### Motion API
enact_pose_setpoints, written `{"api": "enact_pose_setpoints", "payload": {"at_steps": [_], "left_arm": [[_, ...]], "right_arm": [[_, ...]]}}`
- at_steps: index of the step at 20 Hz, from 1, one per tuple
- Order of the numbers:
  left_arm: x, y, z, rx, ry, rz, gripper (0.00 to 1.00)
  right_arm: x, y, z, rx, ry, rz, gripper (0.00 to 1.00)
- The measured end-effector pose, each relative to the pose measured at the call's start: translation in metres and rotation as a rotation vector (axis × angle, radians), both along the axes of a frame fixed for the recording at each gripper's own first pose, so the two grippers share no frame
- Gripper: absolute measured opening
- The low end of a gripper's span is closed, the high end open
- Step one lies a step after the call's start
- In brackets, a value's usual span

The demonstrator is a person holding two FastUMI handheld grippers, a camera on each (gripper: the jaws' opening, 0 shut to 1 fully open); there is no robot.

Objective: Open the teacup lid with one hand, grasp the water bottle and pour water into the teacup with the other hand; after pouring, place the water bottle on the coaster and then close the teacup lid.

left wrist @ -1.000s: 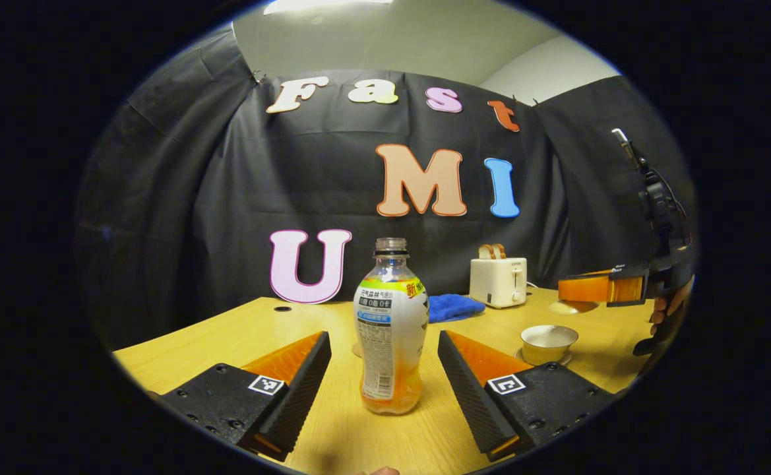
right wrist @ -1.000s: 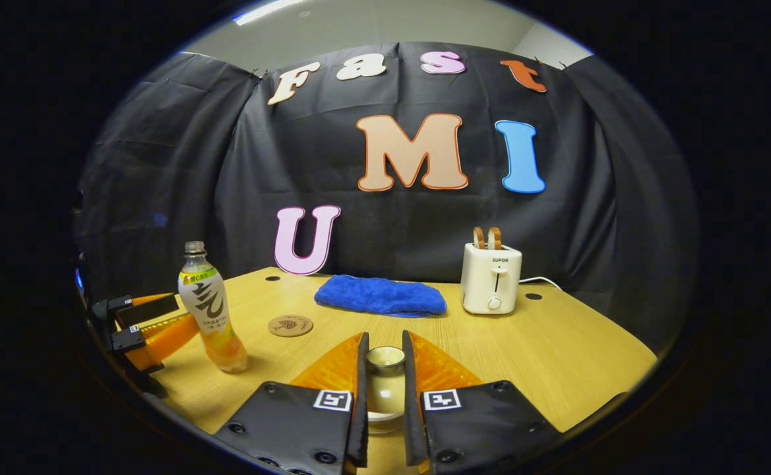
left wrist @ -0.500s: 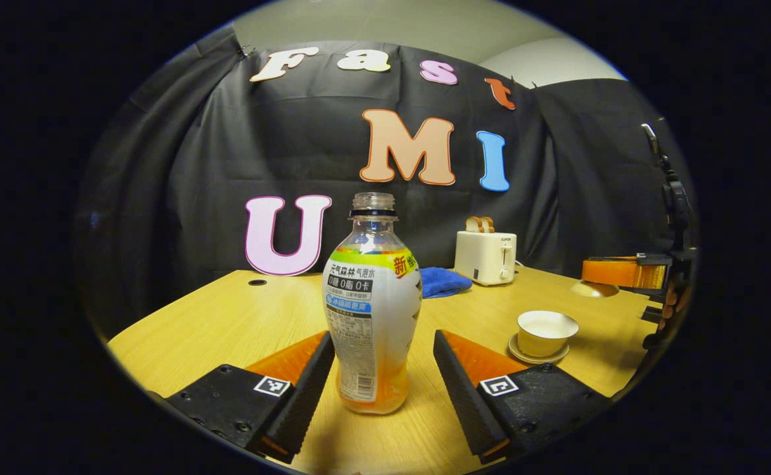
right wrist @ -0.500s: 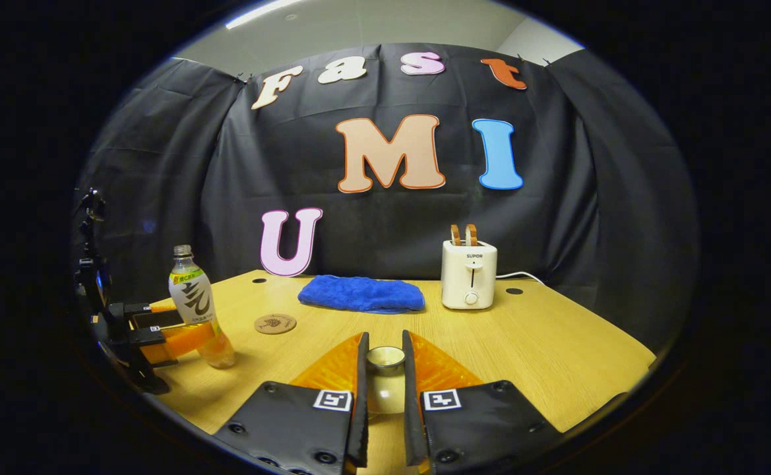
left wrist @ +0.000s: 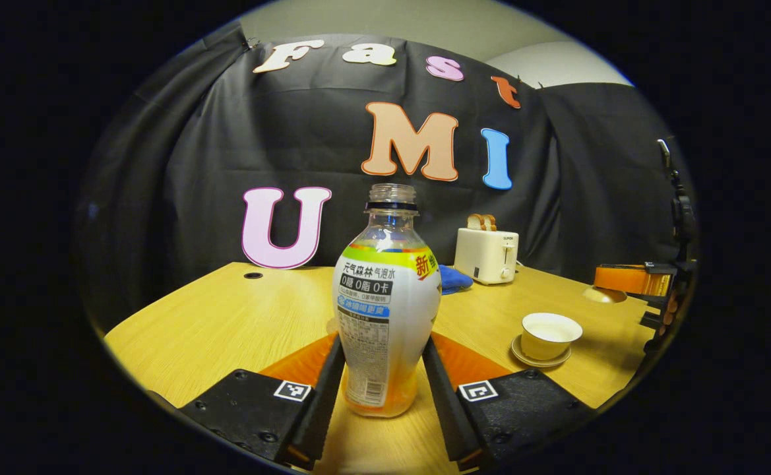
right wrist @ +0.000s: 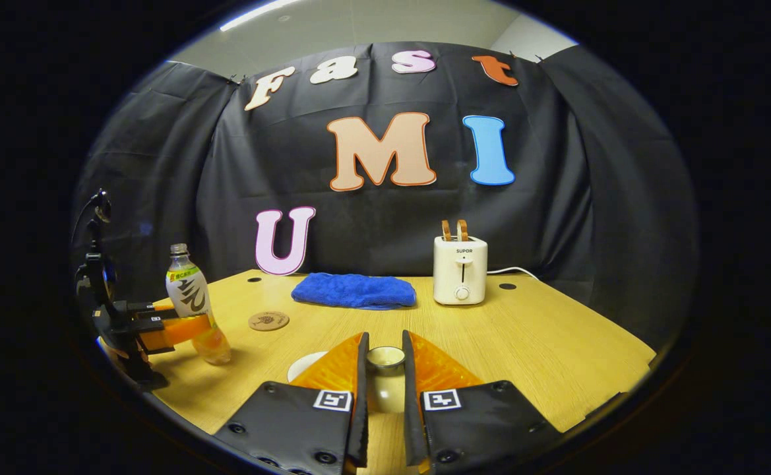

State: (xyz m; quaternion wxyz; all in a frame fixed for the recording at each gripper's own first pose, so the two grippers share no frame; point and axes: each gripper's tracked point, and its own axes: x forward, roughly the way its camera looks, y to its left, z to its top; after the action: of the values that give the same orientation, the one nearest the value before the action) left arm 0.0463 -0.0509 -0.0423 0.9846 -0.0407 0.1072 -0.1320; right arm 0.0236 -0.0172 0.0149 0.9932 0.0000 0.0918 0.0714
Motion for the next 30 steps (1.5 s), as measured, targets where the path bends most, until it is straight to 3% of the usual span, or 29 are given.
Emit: {"api": "enact_pose_setpoints", "payload": {"at_steps": [5, 8, 9, 10, 16, 18, 19, 20, 22, 26, 30], "left_arm": [[0.005, -0.002, 0.0, 0.034, 0.01, -0.016, 0.58], [0.007, -0.006, 0.0, 0.08, 0.017, -0.036, 0.56], [0.007, -0.006, 0.0, 0.103, 0.019, -0.045, 0.56], [0.009, -0.006, 0.002, 0.131, 0.017, -0.054, 0.57], [0.019, -0.011, 0.011, 0.333, -0.02, -0.091, 0.57], [0.021, -0.018, 0.008, 0.382, -0.018, -0.124, 0.57], [0.022, -0.023, 0.006, 0.413, -0.018, -0.144, 0.57], [0.023, -0.027, 0.004, 0.449, -0.021, -0.163, 0.57], [0.023, -0.035, 0.003, 0.558, -0.035, -0.214, 0.57], [0.02, -0.054, -0.009, 0.678, -0.035, -0.294, 0.57], [0.025, -0.063, -0.018, 0.791, -0.025, -0.322, 0.57]], "right_arm": [[-0.002, -0.007, 0.002, 0.004, -0.006, -0.009, 0.28], [-0.004, -0.008, 0.001, 0.004, -0.003, -0.007, 0.27], [-0.005, -0.009, 0.0, 0.005, -0.002, -0.007, 0.22], [-0.006, -0.009, -0.001, 0.007, -0.001, -0.007, 0.28], [-0.007, -0.01, -0.005, 0.012, 0.007, 0.0, 0.25], [-0.006, -0.009, -0.007, 0.013, 0.01, 0.004, 0.22], [-0.007, -0.01, -0.008, 0.013, 0.011, 0.005, 0.28], [-0.007, -0.011, -0.009, 0.014, 0.013, 0.004, 0.22], [-0.008, -0.015, -0.01, 0.024, 0.019, 0.0, 0.25], [-0.008, -0.023, -0.011, 0.026, 0.022, -0.009, 0.28], [-0.01, -0.037, -0.015, 0.037, 0.027, -0.028, 0.28]]}}
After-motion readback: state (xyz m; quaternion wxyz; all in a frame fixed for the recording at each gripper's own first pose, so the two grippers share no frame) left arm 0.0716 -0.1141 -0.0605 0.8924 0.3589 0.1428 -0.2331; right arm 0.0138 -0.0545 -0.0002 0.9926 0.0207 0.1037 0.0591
